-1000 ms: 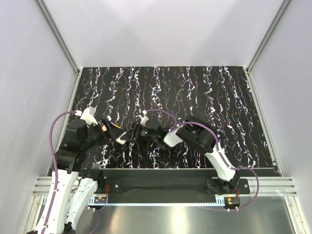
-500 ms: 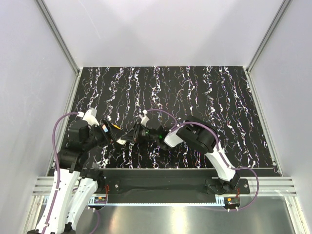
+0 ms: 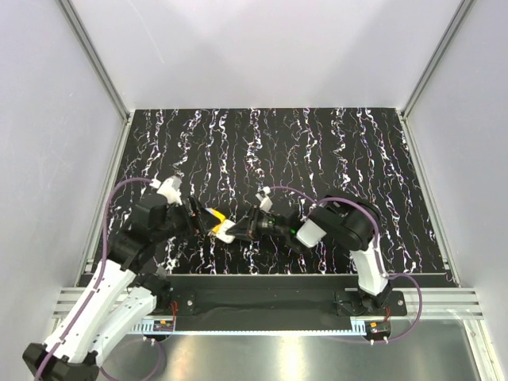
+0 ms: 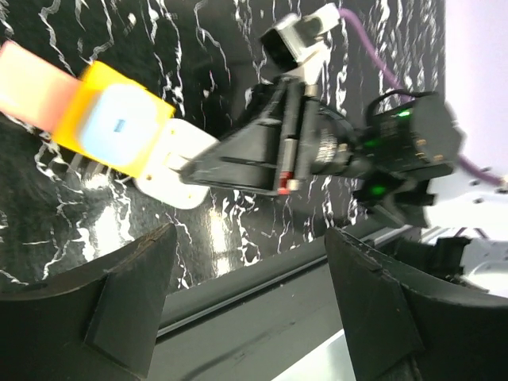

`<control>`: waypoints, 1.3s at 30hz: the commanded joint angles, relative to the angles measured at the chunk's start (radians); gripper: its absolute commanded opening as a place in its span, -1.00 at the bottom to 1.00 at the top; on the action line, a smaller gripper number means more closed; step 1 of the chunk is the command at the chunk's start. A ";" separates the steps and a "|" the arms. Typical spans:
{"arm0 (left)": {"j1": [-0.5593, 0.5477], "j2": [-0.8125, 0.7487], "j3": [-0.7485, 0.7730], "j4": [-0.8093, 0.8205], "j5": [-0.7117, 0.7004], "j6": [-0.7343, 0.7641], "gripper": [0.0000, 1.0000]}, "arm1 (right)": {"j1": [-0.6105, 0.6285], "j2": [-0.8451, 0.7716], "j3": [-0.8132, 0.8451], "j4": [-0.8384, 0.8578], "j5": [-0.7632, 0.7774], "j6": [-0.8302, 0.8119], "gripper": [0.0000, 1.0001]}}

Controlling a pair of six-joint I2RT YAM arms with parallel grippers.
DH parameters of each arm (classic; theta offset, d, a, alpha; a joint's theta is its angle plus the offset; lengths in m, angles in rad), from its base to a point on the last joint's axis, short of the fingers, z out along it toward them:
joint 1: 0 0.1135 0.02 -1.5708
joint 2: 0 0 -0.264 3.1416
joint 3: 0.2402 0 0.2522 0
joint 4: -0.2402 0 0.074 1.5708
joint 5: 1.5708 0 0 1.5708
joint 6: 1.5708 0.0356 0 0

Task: Pull the plug off the socket

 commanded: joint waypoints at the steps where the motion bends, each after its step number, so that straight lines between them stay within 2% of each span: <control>1: -0.075 0.012 -0.019 0.124 -0.113 -0.040 0.59 | -0.025 -0.075 -0.100 0.078 -0.052 -0.006 -0.45; 5: -0.234 0.090 -0.019 0.164 -0.226 -0.046 0.61 | -0.066 -0.129 -0.200 0.102 -0.110 -0.025 -0.38; 10: -0.461 0.179 0.008 0.189 -0.498 -0.056 0.61 | -0.112 -0.187 -0.314 0.112 -0.153 -0.055 -0.29; 11: -0.528 0.182 0.010 0.192 -0.536 -0.053 0.62 | -0.120 -0.195 -0.331 0.111 -0.163 -0.063 -0.25; 12: -0.559 0.179 0.010 0.195 -0.599 -0.042 0.63 | -0.138 -0.201 -0.358 0.112 -0.174 -0.078 -0.11; 14: -0.633 0.182 0.007 0.198 -0.645 -0.025 0.73 | -0.157 -0.205 -0.380 0.117 -0.216 -0.089 0.01; 15: -0.646 0.199 0.005 0.199 -0.659 -0.014 0.76 | -0.166 -0.208 -0.401 0.121 -0.226 -0.100 0.13; 18: -0.658 0.237 -0.004 0.199 -0.659 -0.014 0.86 | -0.167 -0.225 -0.432 0.114 -0.239 -0.121 0.29; 21: -0.661 0.228 -0.027 0.204 -0.682 -0.014 0.94 | -0.167 -0.248 -0.438 0.057 -0.233 -0.135 0.59; 22: -0.661 0.221 -0.032 0.204 -0.688 -0.011 0.96 | -0.167 -0.257 -0.441 0.025 -0.225 -0.140 0.89; 23: -0.661 0.210 -0.041 0.201 -0.700 -0.008 0.98 | -0.167 -0.271 -0.443 -0.006 -0.216 -0.149 0.99; 24: -0.661 0.182 -0.044 0.201 -0.714 -0.004 0.98 | -0.169 -0.305 -0.435 -0.045 -0.208 -0.181 0.99; 28: -0.661 0.103 -0.084 0.213 -0.740 -0.003 0.98 | -0.169 -0.443 -0.397 -0.384 -0.101 -0.259 0.99; 33: -0.660 -0.008 -0.171 0.245 -0.744 -0.026 0.98 | -0.180 -0.671 -0.469 -0.400 0.010 -0.245 1.00; 37: -0.658 -0.033 -0.220 0.293 -0.718 -0.013 0.87 | -0.178 -0.761 -0.406 -0.628 0.008 -0.320 0.99; 39: -0.658 0.007 -0.229 0.300 -0.730 -0.011 0.89 | -0.180 -0.782 -0.401 -0.630 -0.012 -0.333 0.99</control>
